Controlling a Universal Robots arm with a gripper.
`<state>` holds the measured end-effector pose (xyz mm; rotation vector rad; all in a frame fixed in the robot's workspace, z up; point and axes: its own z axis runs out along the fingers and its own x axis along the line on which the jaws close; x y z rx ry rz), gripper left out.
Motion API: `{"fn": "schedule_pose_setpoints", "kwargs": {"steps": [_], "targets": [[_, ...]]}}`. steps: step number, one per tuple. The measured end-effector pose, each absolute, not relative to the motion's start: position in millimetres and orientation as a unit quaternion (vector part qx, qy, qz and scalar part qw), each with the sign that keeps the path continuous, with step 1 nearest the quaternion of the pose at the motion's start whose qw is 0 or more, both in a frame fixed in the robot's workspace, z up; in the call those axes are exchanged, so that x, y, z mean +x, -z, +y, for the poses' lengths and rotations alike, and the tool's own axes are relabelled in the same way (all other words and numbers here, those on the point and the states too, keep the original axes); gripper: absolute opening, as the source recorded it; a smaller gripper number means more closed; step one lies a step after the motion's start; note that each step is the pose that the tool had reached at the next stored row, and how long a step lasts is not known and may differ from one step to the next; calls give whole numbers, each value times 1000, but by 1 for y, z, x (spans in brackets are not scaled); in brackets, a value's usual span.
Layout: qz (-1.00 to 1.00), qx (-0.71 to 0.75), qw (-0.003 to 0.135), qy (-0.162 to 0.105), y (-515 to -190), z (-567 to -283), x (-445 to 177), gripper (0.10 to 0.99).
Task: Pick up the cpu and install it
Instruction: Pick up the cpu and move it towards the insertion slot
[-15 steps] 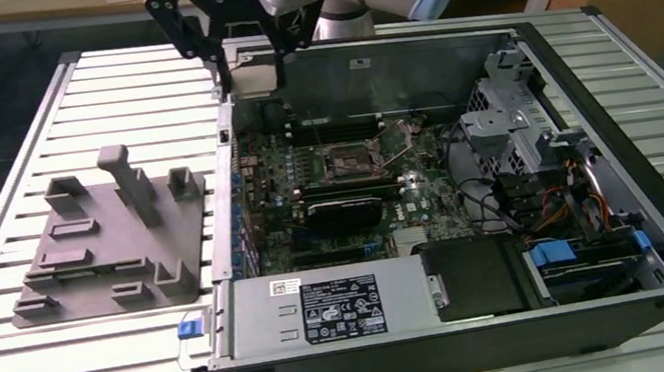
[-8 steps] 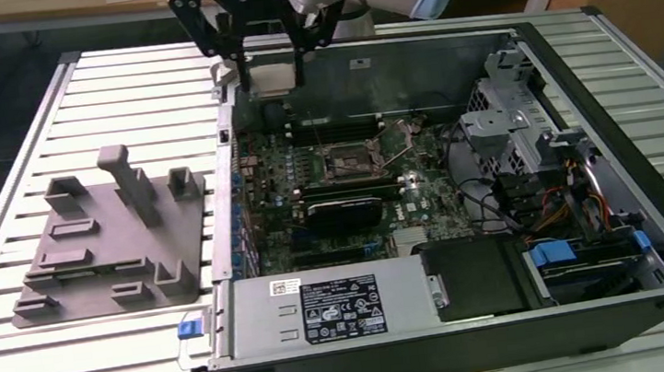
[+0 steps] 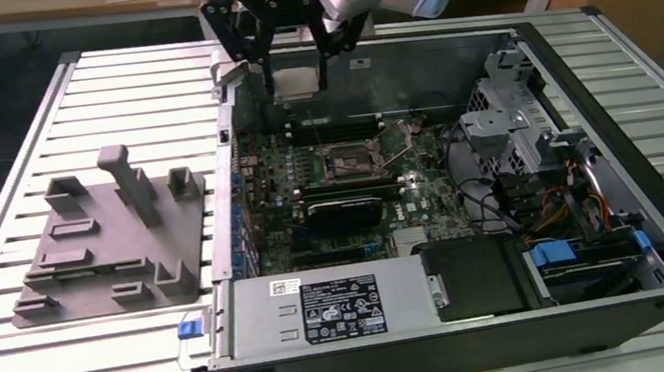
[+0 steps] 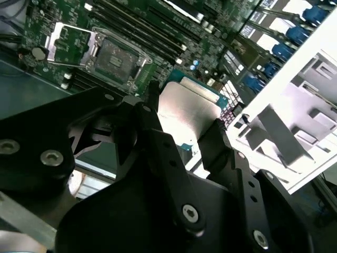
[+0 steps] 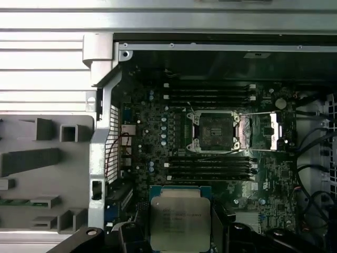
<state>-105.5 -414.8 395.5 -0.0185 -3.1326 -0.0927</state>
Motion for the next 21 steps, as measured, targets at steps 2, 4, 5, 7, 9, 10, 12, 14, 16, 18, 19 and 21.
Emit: {"fn": "schedule_pose_setpoints", "kwargs": {"steps": [2,4,5,7,9,10,12,14,16,18,19,21], "targets": [[-1000,-6,4,29,-392,-415,-98,545],[-1000,-6,5,30,-388,-415,-91,545],[-1000,-6,5,30,-386,-415,-88,545],[-1000,-6,5,30,-383,-414,-81,545],[-1000,-6,5,30,-379,-414,-74,545],[-1000,-6,5,30,-377,-414,-70,545],[-1000,-6,5,30,-374,-414,-63,545],[-1000,-6,5,30,-370,-414,-57,545],[-1000,-6,5,30,-366,-414,-51,545],[-1000,-6,5,30,-363,-414,-47,545],[-1000,-6,5,30,-361,-413,-46,545],[-1000,-6,5,29,-357,-412,-45,545]]}}
